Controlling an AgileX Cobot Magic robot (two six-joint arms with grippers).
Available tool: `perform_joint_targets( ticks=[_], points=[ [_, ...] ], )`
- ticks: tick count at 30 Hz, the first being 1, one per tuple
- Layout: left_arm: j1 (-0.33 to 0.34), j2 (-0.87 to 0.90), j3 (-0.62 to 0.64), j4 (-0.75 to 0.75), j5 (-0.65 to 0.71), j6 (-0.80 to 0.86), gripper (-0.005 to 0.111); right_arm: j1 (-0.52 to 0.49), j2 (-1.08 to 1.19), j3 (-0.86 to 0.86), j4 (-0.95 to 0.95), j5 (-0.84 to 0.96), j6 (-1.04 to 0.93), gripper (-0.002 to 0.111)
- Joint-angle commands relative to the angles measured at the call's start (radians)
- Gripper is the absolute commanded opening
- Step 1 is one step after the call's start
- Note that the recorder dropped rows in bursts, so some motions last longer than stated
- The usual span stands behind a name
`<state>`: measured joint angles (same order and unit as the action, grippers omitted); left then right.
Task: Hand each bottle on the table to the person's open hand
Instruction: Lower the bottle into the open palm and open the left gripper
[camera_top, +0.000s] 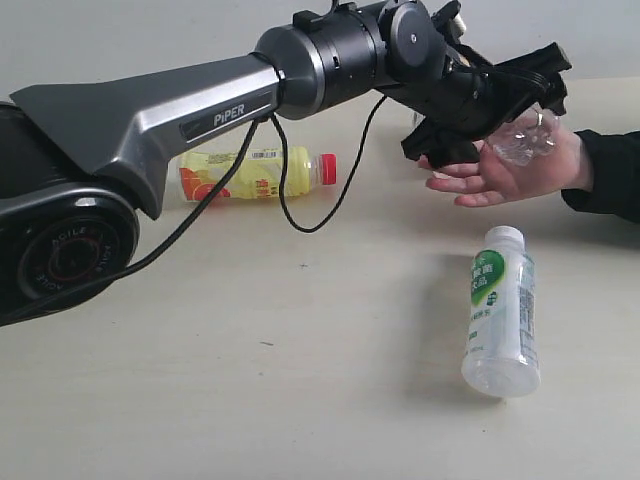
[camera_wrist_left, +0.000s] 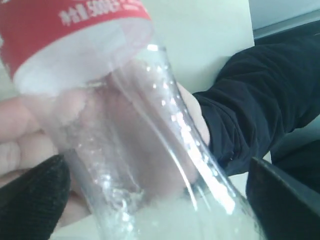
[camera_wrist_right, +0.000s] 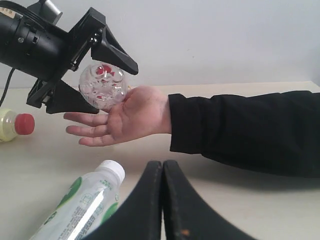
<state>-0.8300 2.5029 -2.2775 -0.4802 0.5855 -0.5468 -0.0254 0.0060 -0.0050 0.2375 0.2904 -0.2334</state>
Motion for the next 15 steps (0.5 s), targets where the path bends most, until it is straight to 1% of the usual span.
perform_joint_targets(
  ticks=[1,3,4,6,8,10,11,15],
  points=[
    [0.001,-0.011,-0.005,0.024,0.034,0.018,0.089,-0.006,-0.006,0.005,-0.006,-0.008,-0.001,0.000],
    [0.001,-0.011,-0.005,0.028,0.040,0.018,0.082,-0.006,-0.006,0.005,-0.006,-0.008,-0.001,0.000],
    [0.001,-0.011,-0.004,0.030,0.048,0.018,0.074,-0.006,-0.006,0.005,-0.006,-0.008,-0.001,0.000],
    [0.001,-0.011,-0.002,0.031,0.057,0.018,0.054,-0.006,-0.006,0.005,-0.006,-0.008,-0.001,0.000],
    [0.001,-0.011,-0.002,0.031,0.071,0.018,0.029,-0.006,-0.006,0.005,-0.006,-0.008,-0.001,0.000],
    [0.001,-0.011,-0.002,0.023,0.074,0.018,0.008,-0.006,-0.006,0.005,-0.006,-0.008,-0.001,0.000],
    [0.001,-0.011,-0.002,0.020,0.078,0.018,0.000,-0.006,-0.006,0.005,-0.006,-0.008,-0.001,0.000],
    [0.001,-0.011,-0.002,-0.011,0.101,0.016,0.002,-0.006,-0.006,0.005,-0.006,-0.008,-0.001,0.000]
  ],
)
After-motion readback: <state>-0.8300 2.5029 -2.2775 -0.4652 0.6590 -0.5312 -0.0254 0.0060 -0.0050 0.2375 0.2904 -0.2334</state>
